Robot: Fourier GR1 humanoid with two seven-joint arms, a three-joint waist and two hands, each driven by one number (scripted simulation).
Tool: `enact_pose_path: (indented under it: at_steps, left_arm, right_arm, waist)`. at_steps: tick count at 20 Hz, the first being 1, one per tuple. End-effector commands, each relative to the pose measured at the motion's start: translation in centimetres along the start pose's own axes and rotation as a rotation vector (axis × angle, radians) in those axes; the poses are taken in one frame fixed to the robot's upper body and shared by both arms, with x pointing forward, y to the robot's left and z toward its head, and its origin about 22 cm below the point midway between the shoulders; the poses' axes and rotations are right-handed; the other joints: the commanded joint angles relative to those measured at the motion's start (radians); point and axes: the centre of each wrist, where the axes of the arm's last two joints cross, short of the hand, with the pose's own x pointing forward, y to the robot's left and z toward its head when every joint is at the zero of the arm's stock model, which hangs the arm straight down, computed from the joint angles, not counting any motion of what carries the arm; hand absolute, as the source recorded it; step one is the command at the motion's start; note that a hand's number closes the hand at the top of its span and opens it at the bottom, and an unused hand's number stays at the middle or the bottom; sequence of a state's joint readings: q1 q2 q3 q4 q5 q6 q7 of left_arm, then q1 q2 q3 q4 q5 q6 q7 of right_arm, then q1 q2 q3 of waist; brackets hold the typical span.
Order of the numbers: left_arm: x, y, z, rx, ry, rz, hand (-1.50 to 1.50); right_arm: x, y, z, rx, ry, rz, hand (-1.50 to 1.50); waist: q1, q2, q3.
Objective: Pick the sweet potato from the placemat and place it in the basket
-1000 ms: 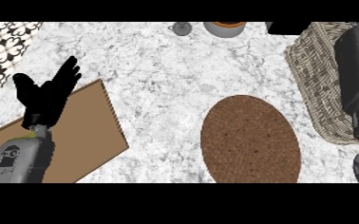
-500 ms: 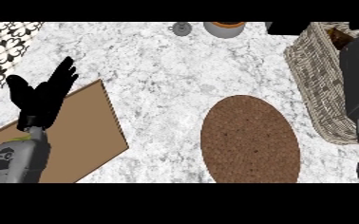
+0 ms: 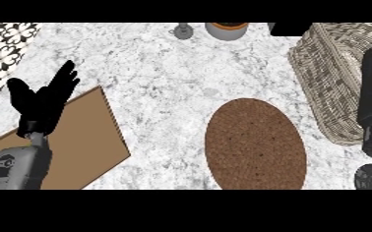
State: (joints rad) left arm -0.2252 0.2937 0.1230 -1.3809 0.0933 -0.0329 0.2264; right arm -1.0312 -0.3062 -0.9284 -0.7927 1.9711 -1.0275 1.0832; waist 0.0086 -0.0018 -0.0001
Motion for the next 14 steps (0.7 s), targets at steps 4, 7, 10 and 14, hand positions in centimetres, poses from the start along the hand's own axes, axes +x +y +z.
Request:
enact_pose_path:
  at_steps: [4, 7, 10, 14]
  left_arm:
    - [-0.5, 1.6, 0.6, 0.048, 0.020, -0.016, 0.00]
    - [-0.3, 2.2, 0.7, 0.072, 0.031, 0.003, 0.00]
    - [-1.8, 1.7, 1.3, 0.059, 0.048, 0.002, 0.00]
    - [-1.2, 1.1, 1.0, 0.048, 0.038, 0.006, 0.00]
  right_arm:
    - [-1.7, -3.2, 2.1, -0.067, 0.205, -0.177, -1.50]
    - [-3.4, -5.0, 3.8, -0.016, 0.229, -0.190, -1.50]
    - [-4.7, -6.2, 3.8, 0.059, 0.219, -0.131, -1.50]
    - [-6.9, -8.5, 3.9, 0.113, 0.211, -0.138, -1.50]
  waist:
    - [-0.043, -0.019, -0.001]
    - [-0.062, -0.029, -0.001]
    - [-0.053, -0.030, -0.002]
    - [-0.054, -0.031, -0.002]
